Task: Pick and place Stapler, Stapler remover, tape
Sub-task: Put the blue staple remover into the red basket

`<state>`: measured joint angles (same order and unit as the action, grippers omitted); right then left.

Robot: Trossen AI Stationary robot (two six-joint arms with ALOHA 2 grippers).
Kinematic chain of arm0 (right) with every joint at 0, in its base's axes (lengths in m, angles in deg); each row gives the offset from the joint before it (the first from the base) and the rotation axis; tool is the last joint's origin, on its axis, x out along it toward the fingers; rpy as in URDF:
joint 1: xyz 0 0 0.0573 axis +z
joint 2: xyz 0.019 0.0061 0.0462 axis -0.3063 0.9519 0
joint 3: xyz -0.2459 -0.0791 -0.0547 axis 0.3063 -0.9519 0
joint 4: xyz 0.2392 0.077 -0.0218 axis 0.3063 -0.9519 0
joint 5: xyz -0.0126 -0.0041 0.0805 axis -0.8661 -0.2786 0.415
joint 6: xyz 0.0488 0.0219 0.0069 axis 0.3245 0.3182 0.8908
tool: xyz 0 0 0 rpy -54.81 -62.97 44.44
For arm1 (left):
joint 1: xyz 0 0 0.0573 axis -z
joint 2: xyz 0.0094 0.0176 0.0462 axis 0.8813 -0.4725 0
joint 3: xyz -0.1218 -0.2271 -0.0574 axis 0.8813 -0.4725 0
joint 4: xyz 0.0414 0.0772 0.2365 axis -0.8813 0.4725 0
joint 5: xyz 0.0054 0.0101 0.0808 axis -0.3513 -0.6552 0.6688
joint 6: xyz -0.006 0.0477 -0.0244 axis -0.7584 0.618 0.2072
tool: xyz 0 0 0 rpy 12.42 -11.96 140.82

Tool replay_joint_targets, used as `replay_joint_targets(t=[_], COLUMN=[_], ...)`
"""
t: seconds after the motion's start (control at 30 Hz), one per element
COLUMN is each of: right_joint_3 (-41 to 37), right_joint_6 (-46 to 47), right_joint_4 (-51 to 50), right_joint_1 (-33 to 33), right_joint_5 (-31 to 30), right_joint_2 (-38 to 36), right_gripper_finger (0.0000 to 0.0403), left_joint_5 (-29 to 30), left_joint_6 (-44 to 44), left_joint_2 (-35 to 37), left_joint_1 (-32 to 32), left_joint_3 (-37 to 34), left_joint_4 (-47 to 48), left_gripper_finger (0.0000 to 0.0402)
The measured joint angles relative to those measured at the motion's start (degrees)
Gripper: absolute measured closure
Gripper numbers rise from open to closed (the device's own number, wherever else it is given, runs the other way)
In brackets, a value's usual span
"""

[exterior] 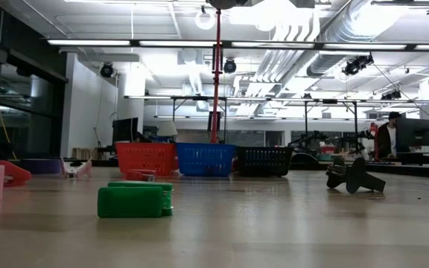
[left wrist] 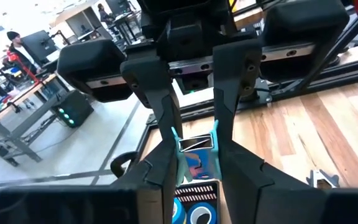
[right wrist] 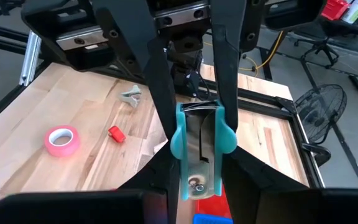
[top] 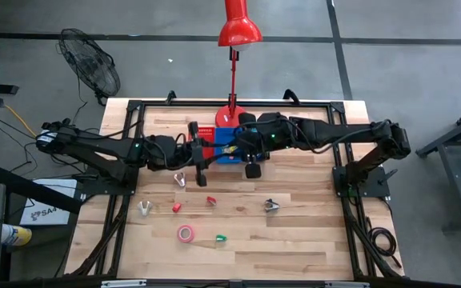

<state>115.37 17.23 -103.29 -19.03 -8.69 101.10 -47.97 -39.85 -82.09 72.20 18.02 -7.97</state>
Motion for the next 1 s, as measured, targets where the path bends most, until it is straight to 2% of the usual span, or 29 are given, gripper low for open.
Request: replay_joint_targets(t=[0.23,0.53,0.7,0.87,1.0], right_joint_3=[0.0,0.0,0.0,0.0,0.0], right_joint_6=[0.67,5.87,10.15,14.59,19.18], right_joint_4=[-0.01,-3.13,-8.47,-16.25,-21.99], right_joint_1=[0.13,0.97,0.36,0.33,0.33], right_joint_5=[-0.68,-7.26,-7.79,-14.27,-18.0], right_joint_2=[0.0,-0.3,-1.67,-3.16,-3.68], right_gripper_finger=[0.0316,0.021,0.0185,0.0182,0.0181], left_joint_5=[-0.18,0.91,5.09,13.08,14.22], left_joint_6=[-0.48,0.8,0.2,-3.3,-10.29], left_joint_2=[0.02,0.02,0.02,0.02,0.02], left_joint_1=[0.04,0.04,0.04,-0.44,-3.25], left_joint_3=[0.0,-0.02,-0.02,-0.04,-0.07], left_joint_4=[0.11,1.19,4.46,11.15,19.43], left_gripper_finger=[0.0313,0.0316,0.0316,0.0316,0.0316])
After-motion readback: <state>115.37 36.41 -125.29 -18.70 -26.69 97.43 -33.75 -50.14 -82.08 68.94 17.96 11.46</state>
